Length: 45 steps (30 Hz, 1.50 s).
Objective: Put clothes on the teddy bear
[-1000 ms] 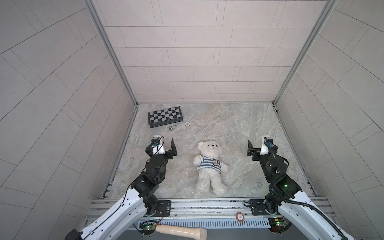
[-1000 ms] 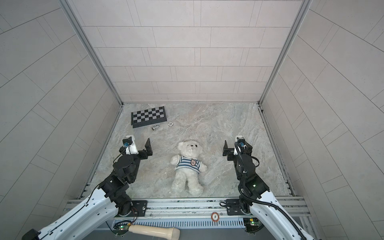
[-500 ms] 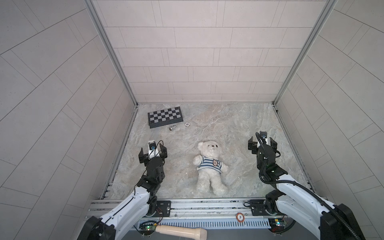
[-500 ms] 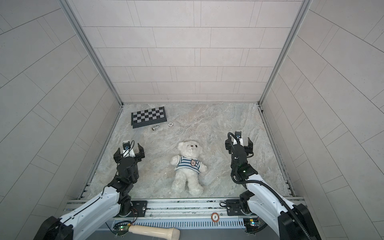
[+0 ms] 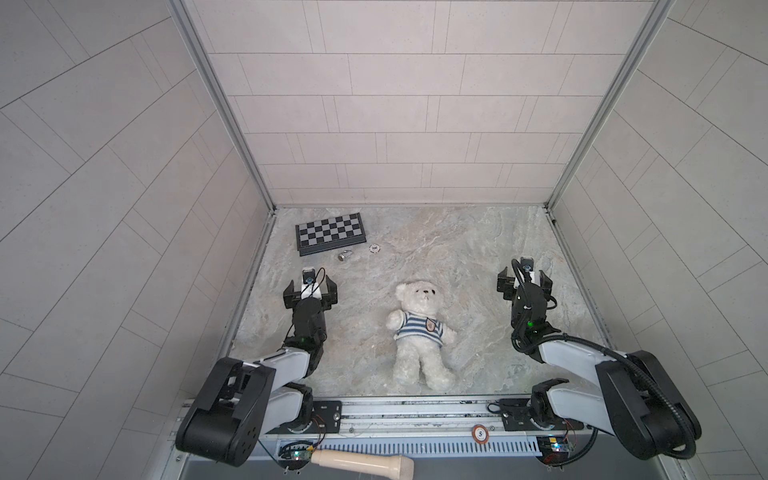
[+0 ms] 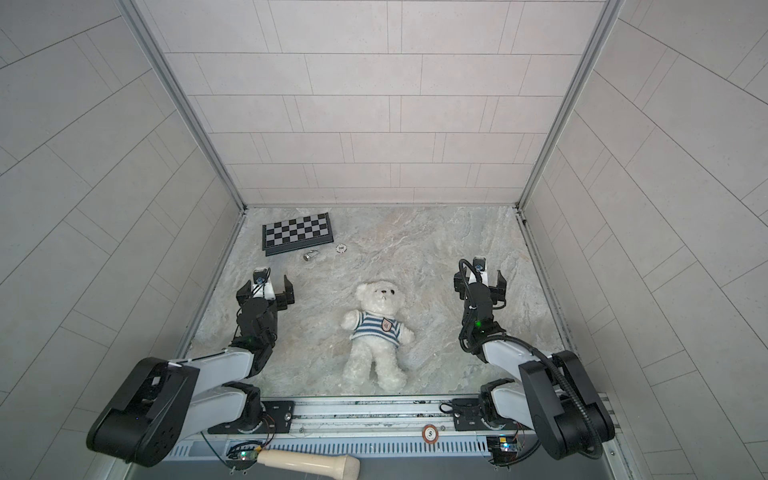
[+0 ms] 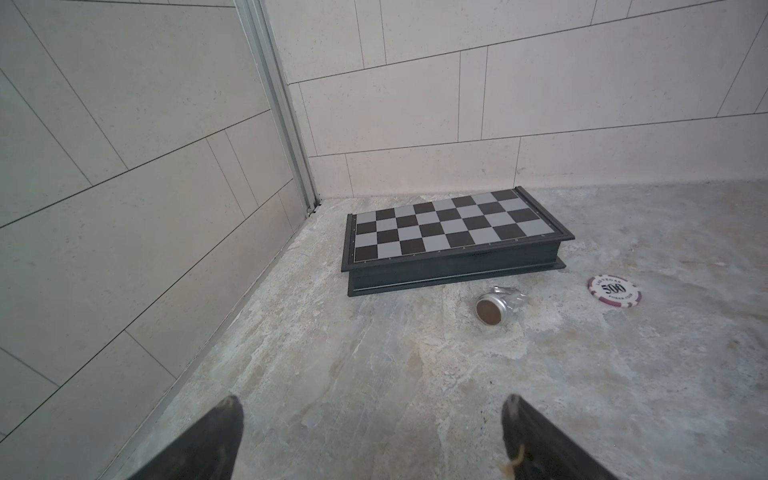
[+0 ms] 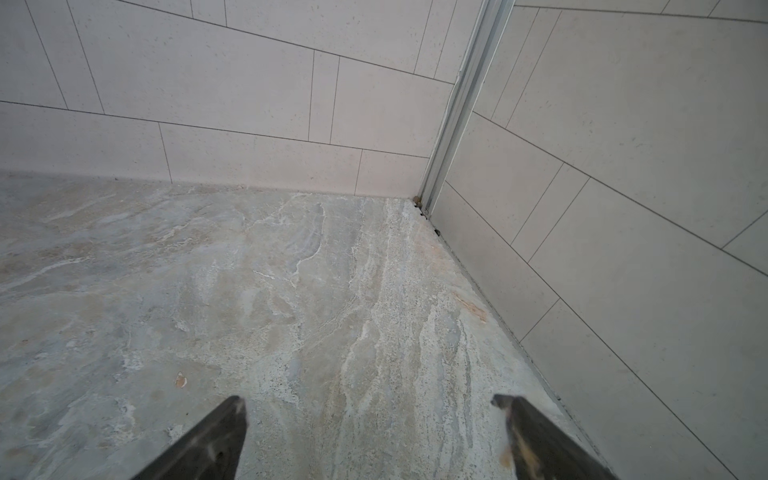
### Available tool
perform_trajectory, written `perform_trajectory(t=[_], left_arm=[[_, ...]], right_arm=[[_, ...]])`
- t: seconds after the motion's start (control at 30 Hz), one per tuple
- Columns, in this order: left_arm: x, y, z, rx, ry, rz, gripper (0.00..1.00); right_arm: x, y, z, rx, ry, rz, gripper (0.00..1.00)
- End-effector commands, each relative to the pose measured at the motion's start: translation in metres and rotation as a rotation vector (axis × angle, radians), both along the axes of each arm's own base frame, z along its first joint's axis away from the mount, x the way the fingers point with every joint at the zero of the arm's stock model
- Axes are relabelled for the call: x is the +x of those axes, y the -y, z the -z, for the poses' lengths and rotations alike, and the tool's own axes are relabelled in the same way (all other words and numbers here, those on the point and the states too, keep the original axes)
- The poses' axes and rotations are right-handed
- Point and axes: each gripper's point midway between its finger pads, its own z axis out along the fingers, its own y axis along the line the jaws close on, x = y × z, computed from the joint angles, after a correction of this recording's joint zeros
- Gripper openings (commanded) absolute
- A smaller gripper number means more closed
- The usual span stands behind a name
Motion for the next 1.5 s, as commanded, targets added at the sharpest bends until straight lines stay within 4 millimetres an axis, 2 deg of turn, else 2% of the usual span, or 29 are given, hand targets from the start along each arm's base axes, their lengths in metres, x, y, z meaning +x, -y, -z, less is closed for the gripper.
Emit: perform_trajectory(t=[0.0,0.17,0.3,0.53,0.6,0.73,0.97,1.47], left_arm=[[0.015,0.006,-0.020,-0.044,0.081,0.054,1.00],[0.025,0.003,-0.007,-0.069,0.092,0.035,1.00],[0.035,0.013,0.002,-0.061,0.041,0.087,1.00],[0.047,-0.001,0.010,-0.103,-0.020,0.040,1.00],[0.049,-0.005,0.010,-0.110,-0.021,0.019,1.00],[0.054,-0.011,0.013,-0.117,-0.056,-0.011,1.00],[0.054,-0.002,0.010,-0.091,-0.057,0.015,1.00],[0.054,-0.002,0.011,-0.091,-0.058,0.015,1.00]], right_arm=[[0.007,-0.002,-0.010,0.010,0.052,-0.019,0.99],[0.009,-0.001,-0.005,-0.009,0.061,-0.036,0.98],[0.016,0.001,0.021,0.020,0.022,-0.045,0.97],[0.027,0.004,0.042,0.012,0.009,-0.017,1.00],[0.031,0.005,0.046,0.015,-0.041,-0.010,0.99],[0.041,0.006,0.049,0.011,-0.095,0.008,0.98],[0.042,0.008,0.049,0.019,-0.093,0.006,0.99],[0.042,0.008,0.049,0.020,-0.093,0.007,0.99]])
